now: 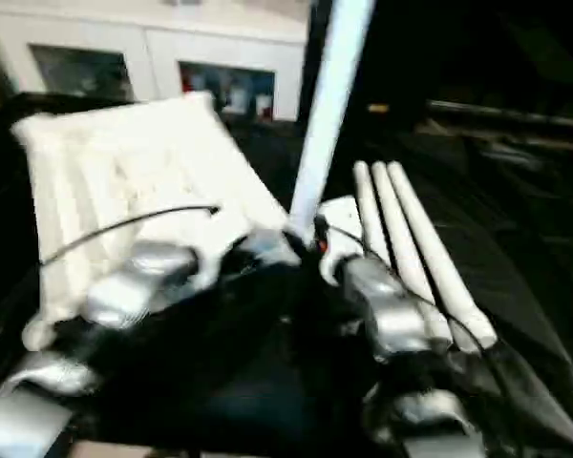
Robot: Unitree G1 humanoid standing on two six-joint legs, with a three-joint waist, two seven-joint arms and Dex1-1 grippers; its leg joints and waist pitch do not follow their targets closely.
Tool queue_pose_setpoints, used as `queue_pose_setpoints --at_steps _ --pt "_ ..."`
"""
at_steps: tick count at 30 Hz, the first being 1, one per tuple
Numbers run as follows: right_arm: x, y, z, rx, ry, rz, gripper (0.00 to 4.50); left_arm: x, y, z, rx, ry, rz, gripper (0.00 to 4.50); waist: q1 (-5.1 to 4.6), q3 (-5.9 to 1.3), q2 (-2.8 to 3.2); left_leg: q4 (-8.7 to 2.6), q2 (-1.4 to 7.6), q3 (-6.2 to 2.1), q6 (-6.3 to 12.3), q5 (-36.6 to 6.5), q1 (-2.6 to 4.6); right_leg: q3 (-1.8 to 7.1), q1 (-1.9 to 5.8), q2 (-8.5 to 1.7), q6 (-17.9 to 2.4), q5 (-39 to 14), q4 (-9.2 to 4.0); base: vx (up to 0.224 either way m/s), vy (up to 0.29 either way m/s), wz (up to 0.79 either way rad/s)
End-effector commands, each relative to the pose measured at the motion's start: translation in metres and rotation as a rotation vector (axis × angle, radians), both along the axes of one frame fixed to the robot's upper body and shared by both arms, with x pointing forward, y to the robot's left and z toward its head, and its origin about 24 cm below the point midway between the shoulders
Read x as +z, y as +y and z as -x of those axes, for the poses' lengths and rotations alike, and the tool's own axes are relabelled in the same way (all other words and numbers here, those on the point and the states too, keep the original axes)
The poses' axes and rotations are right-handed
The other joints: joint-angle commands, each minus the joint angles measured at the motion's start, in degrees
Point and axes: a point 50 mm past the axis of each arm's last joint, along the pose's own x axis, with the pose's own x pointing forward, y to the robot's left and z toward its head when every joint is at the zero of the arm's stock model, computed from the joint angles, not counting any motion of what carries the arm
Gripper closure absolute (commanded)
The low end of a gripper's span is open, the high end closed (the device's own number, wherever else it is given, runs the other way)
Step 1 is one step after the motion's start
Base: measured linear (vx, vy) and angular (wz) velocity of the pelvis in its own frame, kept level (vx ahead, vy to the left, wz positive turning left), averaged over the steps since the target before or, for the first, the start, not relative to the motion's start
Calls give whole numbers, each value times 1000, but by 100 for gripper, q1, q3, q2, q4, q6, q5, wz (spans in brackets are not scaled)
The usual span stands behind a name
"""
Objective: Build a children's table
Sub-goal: Pick table leg
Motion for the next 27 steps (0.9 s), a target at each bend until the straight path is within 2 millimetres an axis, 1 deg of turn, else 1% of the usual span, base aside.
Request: queue_pose_setpoints --at_steps 1,2,3,5,6,7,8,9,10,11,12,13,14,17,18,19,22,23,27 --pt "-25 11 10 1 116 22 187 14 -2 -11 81 -70 5 450 -1 -412 37 -408 355 -228 -4 -1222 102 385 255 -632 -752 -2016 -575 0 0 0" --pt "-22 17 8 14 102 4 187 14 -7 -10 77 -71 4 450 8 -414 46 -404 352 -222 18 -1227 106 387 254 -633 -752 -1991 -580 0 0 0" --pt "-19 19 8 21 90 -21 187 14 -8 -10 78 -70 3 450 12 -421 48 -408 361 -225 47 -1190 90 393 269 -639 -758 -1861 -560 0 0 0" --pt "-14 21 7 30 75 -75 187 13 -10 -10 71 -71 1 450 19 -433 47 -410 370 -222 98 -1099 84 400 273 -626 -813 -1590 -523 0 0 0" --pt "-12 22 6 31 62 -97 132 13 -11 -9 67 -71 4 450 17 -435 56 -410 372 -219 140 -1059 72 401 285 -630 -879 -1407 -504 0 0 0" --pt "-9 21 6 38 51 -108 132 14 -11 -9 50 -79 5 450 19 -435 50 -411 374 -219 148 -1050 74 399 287 -629 -896 -1376 -498 0 0 0" --pt "-5 20 6 58 32 -115 122 14 -10 -7 30 -81 9 450 24 -440 52 -405 370 -215 180 -1037 69 400 295 -632 -919 -1322 -491 0 0 0" --pt "-2 18 6 74 20 -118 111 14 -9 -7 15 -84 10 450 20 -433 49 -411 372 -219 193 -1029 58 400 301 -629 -909 -1314 -493 0 0 0" --pt "0 17 6 80 13 -114 111 14 -9 -6 8 -88 12 450 15 -442 47 -412 372 -223 216 -988 44 396 319 -633 -910 -1272 -480 0 0 0" --pt "2 14 6 98 3 -104 97 14 -7 -6 4 -89 12 450 5 -431 28 -410 366 -215 227 -1005 51 396 305 -631 -897 -1351 -496 0 0 0" --pt "7 10 6 124 -17 -79 87 15 -6 -5 -13 -98 15 450 13 -440 38 -401 360 -212 238 -983 59 394 312 -628 -883 -1405 -500 0 0 0" --pt "7 9 6 128 -21 -73 80 15 -5 -5 -17 -100 17 450 12 -431 37 -402 358 -213 245 -984 58 392 304 -624 -872 -1446 -510 0 0 0" --pt "11 4 7 157 -36 -54 80 16 -3 -4 -26 -90 28 450 15 -428 36 -400 358 -208 254 -954 50 398 307 -621 -840 -1463 -509 0 0 0" --pt "22 -13 12 255 -61 -12 80 17 4 1 -91 -90 40 450 30 -430 47 -396 369 -207 278 -931 60 400 304 -618 -854 -1420 -508 0 0 0" --pt "23 -16 12 267 -62 -9 80 17 5 1 -94 -89 38 450 41 -434 49 -396 378 -207 313 -911 60 402 308 -613 -879 -1329 -493 0 0 0" --pt "24 -19 13 275 -63 -1 80 17 7 1 -98 -90 35 450 42 -435 62 -392 377 -203 327 -894 62 404 294 -614 -921 -1273 -486 0 0 0" --pt "25 -28 15 295 -54 22 80 17 11 3 -128 -88 27 450 39 -436 54 -386 363 -202 313 -909 51 394 304 -614 -908 -1413 -501 0 0 0" --pt "24 -29 16 298 -53 25 80 17 12 4 -131 -86 27 450 46 -434 66 -389 365 -203 315 -892 53 393 300 -617 -906 -1423 -504 0 0 0" --pt "22 -28 17 312 -38 21 80 17 13 4 -142 -83 19 450 42 -434 68 -390 371 -206 299 -918 55 387 287 -616 -922 -1452 -513 0 0 0"
